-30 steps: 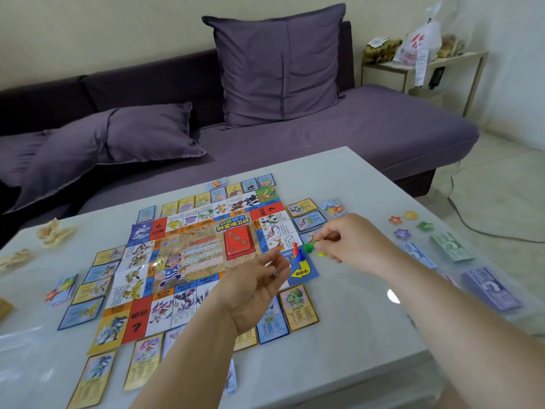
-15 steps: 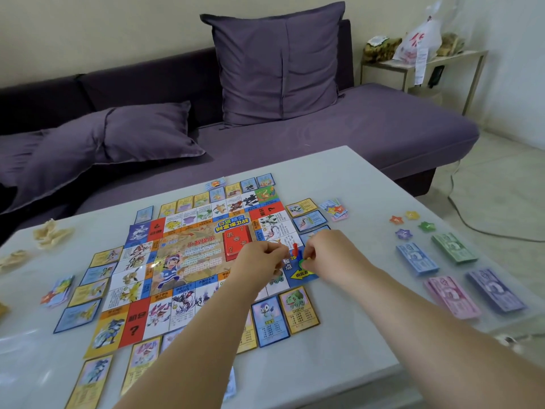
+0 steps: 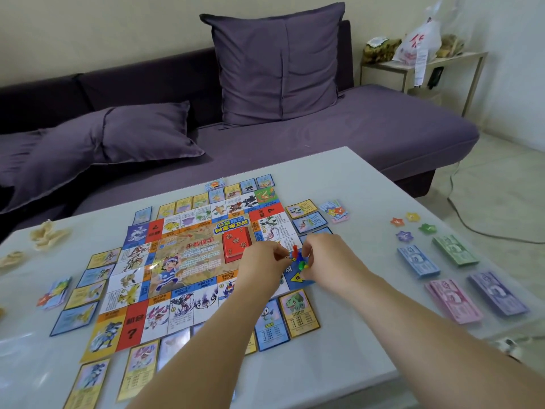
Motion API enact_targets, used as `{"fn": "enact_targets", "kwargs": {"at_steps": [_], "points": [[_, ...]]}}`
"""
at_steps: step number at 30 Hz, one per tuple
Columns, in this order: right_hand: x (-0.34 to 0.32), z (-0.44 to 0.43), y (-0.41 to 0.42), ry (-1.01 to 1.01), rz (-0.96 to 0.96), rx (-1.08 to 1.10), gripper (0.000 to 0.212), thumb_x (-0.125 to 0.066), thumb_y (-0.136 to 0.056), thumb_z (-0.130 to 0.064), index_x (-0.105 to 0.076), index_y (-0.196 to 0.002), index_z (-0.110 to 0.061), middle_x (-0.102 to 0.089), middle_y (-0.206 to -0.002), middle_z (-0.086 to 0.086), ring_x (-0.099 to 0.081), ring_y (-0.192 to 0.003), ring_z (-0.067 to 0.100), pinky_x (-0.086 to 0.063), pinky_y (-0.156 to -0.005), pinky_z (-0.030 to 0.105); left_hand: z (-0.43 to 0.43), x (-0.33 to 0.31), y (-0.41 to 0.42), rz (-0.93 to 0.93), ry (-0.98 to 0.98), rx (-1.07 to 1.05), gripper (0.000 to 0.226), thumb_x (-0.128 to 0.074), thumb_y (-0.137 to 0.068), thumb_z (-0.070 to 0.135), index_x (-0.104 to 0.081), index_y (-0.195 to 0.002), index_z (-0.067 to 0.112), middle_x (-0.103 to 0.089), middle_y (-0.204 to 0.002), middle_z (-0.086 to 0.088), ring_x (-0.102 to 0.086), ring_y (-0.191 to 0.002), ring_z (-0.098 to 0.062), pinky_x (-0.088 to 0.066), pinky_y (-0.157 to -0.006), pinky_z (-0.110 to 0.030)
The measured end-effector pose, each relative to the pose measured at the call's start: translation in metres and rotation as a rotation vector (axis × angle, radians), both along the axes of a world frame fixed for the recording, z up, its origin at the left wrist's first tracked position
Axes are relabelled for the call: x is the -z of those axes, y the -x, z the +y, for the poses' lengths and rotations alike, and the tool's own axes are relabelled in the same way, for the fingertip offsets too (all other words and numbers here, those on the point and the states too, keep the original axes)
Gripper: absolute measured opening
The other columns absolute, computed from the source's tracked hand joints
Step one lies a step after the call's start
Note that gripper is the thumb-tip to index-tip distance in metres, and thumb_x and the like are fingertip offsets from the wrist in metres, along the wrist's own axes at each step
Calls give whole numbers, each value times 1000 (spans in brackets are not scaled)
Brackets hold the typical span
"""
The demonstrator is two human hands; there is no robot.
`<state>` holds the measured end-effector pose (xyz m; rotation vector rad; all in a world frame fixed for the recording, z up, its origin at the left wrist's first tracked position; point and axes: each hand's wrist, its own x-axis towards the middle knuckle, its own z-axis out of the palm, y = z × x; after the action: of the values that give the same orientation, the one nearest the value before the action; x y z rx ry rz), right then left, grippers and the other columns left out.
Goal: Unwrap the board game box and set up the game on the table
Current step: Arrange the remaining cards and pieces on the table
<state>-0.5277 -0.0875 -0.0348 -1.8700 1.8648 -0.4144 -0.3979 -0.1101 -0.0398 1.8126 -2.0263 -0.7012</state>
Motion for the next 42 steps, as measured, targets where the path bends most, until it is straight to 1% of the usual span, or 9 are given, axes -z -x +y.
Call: {"fn": "enact_targets", "kwargs": {"at_steps": [4, 9, 16, 19, 22, 26, 31, 37, 42], "points": [[-2, 1, 0, 7, -7, -21, 38, -74, -76, -12, -54, -107, -15, -53, -91, 3, -51, -83, 19, -37, -58, 25, -1, 1, 2, -43, 2, 29, 23, -59, -92, 20, -68, -112, 13, -69, -109, -3, -64, -94, -15, -49, -82, -24], [0, 0, -1, 21, 3, -38, 30, -69, -79, -7, -47, -94, -20, -52, -87, 0, -50, -81, 18, -32, -52, 18, -2, 0, 0, -92, 1, 46, 23, -56, -93, 22, -67, -113, 15, -69, -107, -2, -63, -85, -12, -46, -75, -20], [4, 1, 0, 57, 41, -39, 30, -68, -81, -10, -53, -106, -15, -56, -91, 1, -51, -83, 17, -41, -67, 26, -4, -1, 4, -213, -9, 68, 22, -55, -93, 29, -66, -111, 26, -66, -113, 1, -62, -97, -16, -54, -81, -33], [2, 3, -1, 85, 78, -50, 30, -68, -81, -16, -54, -107, -18, -52, -90, -3, -52, -83, 17, -42, -68, 26, -4, 1, 1, -209, 2, 53, 22, -56, -93, 31, -66, -112, 26, -68, -106, 2, -61, -84, -11, -54, -75, -30], [2, 4, -3, 189, 141, -48, 23, -65, -84, -29, -57, -105, -23, -60, -98, -3, -56, -88, 18, -38, -64, 25, -2, 3, -2, -217, 13, 51, 21, -56, -93, 33, -65, -111, 27, -69, -102, 6, -57, -73, -6, -52, -70, -25], [3, 3, -5, 202, 174, -37, 20, -61, -86, -37, -62, -99, -22, -63, -96, -2, -59, -88, 19, -41, -63, 25, 1, 3, -2, -214, 10, 64, 29, -60, -90, 37, -63, -116, 26, -66, -109, 4, -61, -93, -13, -54, -80, -32], [5, 1, -4, 152, 162, -32, 8, -61, -86, -28, -58, -86, -21, -61, -90, 1, -56, -81, 19, -37, -62, 24, 4, 6, 0, -225, 20, 76, 30, -60, -89, 40, -61, -117, 29, -63, -112, 6, -62, -94, -14, -53, -78, -32], [6, 1, -1, 119, 119, -19, 16, -65, -83, -29, -51, -80, -21, -60, -86, 2, -52, -75, 18, -34, -52, 23, 3, 8, -1, -210, 2, 56, 25, -60, -90, 32, -60, -115, 30, -65, -109, 8, -62, -93, -14, -53, -77, -31], [6, 3, 2, 67, 103, -5, 26, -71, -78, -24, -58, -99, -17, -63, -98, 2, -58, -85, 19, -40, -63, 25, 2, 7, 0, -228, 11, 48, 23, -59, -90, 34, -61, -113, 30, -65, -108, 7, -61, -94, -15, -53, -75, -31]]}}
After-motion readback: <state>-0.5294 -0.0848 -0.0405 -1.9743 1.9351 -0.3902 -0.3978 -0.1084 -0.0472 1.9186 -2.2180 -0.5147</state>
